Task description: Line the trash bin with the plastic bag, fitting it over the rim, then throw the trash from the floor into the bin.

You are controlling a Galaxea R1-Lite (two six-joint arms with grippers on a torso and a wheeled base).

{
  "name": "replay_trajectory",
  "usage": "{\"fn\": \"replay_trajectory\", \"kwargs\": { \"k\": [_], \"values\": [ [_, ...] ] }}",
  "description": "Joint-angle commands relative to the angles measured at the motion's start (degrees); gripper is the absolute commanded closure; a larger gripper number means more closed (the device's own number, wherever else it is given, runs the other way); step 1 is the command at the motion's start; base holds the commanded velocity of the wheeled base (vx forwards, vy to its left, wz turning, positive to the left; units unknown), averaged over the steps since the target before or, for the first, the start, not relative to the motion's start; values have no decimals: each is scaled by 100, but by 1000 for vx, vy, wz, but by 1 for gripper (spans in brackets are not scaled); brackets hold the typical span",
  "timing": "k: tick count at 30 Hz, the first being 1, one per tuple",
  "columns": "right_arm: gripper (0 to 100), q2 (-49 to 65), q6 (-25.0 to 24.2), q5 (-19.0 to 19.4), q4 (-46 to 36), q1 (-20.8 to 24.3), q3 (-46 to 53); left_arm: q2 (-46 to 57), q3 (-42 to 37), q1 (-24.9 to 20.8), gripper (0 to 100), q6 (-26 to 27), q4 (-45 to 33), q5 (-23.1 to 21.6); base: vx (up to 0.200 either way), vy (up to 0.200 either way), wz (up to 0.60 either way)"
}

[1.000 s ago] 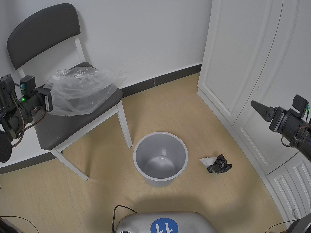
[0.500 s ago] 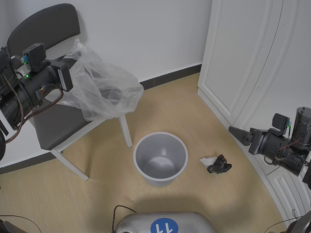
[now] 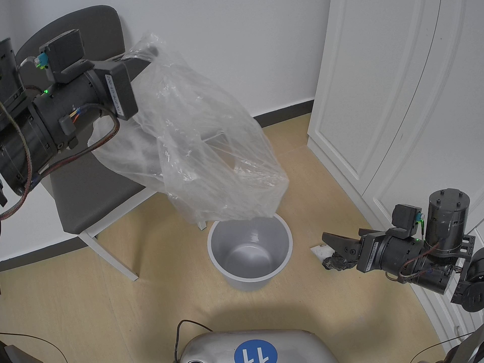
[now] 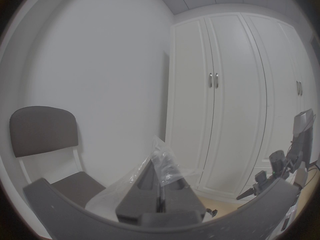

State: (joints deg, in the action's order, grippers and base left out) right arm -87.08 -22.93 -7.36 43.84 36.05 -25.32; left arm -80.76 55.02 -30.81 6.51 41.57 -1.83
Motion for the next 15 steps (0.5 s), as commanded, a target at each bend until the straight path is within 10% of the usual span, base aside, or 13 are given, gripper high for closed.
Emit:
{"fn": "replay_trajectory", "kwargs": {
  "k": [1,15],
  "values": [
    [0,-196,-10,-11,222,-72,27,69,53,-233,100,-1,-26,25,0,0,0],
    [0,-143,17,7,529,-616,-34,500,-123,-962,100,8,-140,-2,0,0,0]
  ]
}}
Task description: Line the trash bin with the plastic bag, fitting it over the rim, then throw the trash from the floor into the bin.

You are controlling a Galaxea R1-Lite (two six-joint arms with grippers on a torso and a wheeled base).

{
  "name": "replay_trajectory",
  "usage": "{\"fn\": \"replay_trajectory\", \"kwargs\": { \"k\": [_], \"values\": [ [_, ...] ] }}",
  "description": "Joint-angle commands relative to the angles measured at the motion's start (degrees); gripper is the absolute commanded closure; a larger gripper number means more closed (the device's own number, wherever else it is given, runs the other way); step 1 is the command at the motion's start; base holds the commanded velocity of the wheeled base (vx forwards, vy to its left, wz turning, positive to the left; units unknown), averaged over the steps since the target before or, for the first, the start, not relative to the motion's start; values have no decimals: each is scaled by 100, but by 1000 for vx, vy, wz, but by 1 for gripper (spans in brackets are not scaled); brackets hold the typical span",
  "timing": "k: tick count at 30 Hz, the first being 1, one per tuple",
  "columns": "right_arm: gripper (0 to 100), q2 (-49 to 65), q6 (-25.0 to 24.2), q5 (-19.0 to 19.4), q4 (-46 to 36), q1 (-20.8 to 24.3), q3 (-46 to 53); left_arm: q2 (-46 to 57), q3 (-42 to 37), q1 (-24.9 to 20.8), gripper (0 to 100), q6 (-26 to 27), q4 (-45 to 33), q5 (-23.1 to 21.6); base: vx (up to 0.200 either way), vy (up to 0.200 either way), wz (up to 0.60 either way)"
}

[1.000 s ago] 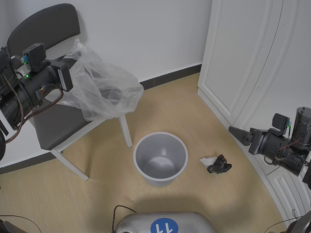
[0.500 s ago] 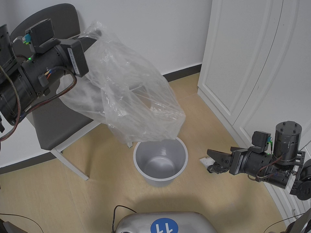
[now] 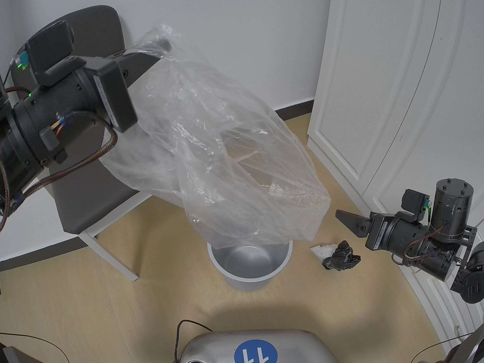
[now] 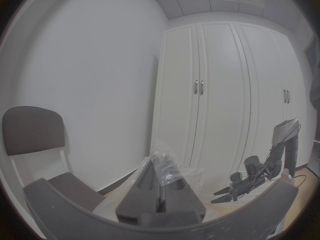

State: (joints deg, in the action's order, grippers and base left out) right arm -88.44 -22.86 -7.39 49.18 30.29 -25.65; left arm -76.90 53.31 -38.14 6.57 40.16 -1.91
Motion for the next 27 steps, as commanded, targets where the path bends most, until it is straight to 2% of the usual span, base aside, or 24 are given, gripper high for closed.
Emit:
{"fn": "replay_trajectory", "kwargs": {
  "k": [1,4,10,12,18,23,27],
  "values": [
    [0,-59,18,9,-5,-15,25,105,101,-325,100,2,1,33,0,0,0],
    [0,-173,27,36,-5,38,51,78,206,-624,100,2,-8,95,0,0,0],
    [0,-270,-8,106,4,56,42,96,540,-1397,100,46,-263,763,0,0,0],
    [0,-270,-17,124,4,56,34,114,584,-1538,100,46,-324,815,0,0,0],
    [0,-305,-26,132,180,47,25,175,487,-1696,100,46,-324,815,0,0,0],
    [0,-296,-96,141,532,3,60,386,83,-1705,100,37,-254,807,0,0,0],
    [0,-314,-114,141,514,-6,69,659,-339,-1661,100,28,-254,824,0,0,0]
  ]
}}
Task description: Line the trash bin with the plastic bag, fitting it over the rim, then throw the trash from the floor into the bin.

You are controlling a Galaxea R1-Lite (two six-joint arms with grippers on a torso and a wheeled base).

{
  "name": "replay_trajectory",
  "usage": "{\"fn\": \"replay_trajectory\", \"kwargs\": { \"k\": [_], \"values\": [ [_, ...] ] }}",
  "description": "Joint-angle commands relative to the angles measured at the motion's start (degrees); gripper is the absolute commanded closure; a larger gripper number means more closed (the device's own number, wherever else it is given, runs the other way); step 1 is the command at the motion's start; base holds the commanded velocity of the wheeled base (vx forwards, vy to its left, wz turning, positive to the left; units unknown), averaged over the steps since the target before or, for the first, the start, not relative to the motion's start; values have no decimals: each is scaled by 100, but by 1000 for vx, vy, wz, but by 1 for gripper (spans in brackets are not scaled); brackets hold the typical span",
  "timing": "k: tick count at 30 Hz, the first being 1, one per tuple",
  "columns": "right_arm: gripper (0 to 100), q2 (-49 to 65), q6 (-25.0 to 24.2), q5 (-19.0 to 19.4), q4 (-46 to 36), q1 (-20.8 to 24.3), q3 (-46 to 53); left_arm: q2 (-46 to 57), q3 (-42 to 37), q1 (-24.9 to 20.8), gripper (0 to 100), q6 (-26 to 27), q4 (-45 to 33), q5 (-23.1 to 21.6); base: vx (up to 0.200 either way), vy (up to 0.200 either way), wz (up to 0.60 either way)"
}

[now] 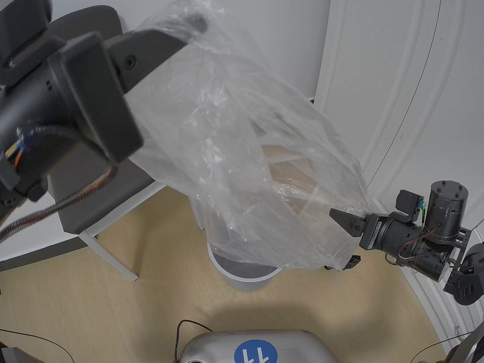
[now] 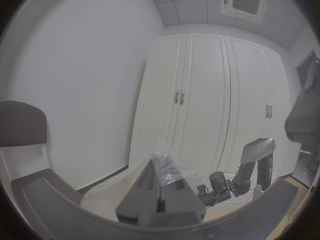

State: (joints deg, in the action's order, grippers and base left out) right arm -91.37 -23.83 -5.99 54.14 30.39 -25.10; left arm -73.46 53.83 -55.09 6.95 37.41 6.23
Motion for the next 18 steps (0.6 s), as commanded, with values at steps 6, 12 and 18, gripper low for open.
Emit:
{"fn": "replay_trajectory", "kwargs": {
  "k": [6,12,18],
  "values": [
    [0,-250,-34,247,35,-24,14,605,-910,68,100,-194,231,10,0,0,0],
    [0,-276,10,484,-44,-16,49,552,-1613,68,100,-493,1479,10,0,0,0],
    [0,-1032,1,449,44,-33,-4,526,-2184,-28,100,-554,2297,19,0,0,0]
  ]
}}
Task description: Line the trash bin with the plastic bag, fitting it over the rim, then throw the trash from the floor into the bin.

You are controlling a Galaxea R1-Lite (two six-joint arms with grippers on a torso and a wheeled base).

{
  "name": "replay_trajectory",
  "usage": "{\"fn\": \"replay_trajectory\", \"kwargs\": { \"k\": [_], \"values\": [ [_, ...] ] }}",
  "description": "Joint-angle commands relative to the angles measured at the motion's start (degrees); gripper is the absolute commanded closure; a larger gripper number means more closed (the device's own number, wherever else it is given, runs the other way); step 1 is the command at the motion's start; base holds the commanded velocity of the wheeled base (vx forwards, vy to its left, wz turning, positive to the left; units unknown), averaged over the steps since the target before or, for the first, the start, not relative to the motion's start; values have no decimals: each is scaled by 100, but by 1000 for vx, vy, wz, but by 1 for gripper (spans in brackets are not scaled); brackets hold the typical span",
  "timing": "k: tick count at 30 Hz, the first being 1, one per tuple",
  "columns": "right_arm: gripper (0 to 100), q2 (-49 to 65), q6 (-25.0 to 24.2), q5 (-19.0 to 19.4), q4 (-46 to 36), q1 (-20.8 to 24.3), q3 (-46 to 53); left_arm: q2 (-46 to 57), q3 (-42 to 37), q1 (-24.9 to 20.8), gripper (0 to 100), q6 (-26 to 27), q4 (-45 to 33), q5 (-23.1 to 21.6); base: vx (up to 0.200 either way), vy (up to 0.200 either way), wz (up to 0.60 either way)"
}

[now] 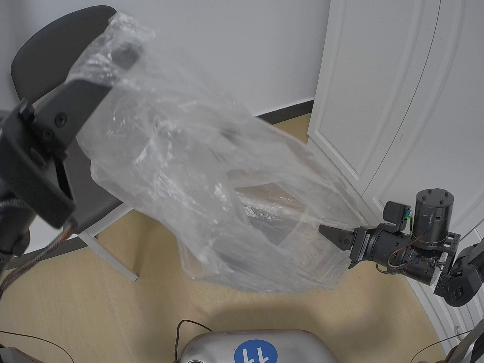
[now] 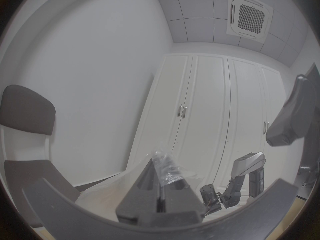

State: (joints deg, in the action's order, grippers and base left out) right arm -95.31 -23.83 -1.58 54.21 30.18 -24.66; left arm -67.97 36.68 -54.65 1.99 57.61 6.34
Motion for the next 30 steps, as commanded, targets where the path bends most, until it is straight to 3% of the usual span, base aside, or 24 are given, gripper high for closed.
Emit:
{"fn": "replay_trajectory", "kwargs": {
  "k": [1,10,17,22,30],
  "values": [
    [0,-717,-7,0,54,-13,-74,-5,-513,-81,100,-58,277,-1,0,0,0],
    [0,-972,1,-26,485,102,-48,-128,-741,-441,100,-67,277,-1,0,0,0],
    [0,-1192,45,-430,678,568,102,-243,-733,-441,100,-58,286,-1,0,0,0],
    [0,-1157,98,-536,828,655,146,-418,-697,-441,100,-67,321,-1,0,0,0],
    [0,-1218,151,-536,995,682,234,-823,-733,-388,100,-67,1129,-1,0,0,0]
  ]
}}
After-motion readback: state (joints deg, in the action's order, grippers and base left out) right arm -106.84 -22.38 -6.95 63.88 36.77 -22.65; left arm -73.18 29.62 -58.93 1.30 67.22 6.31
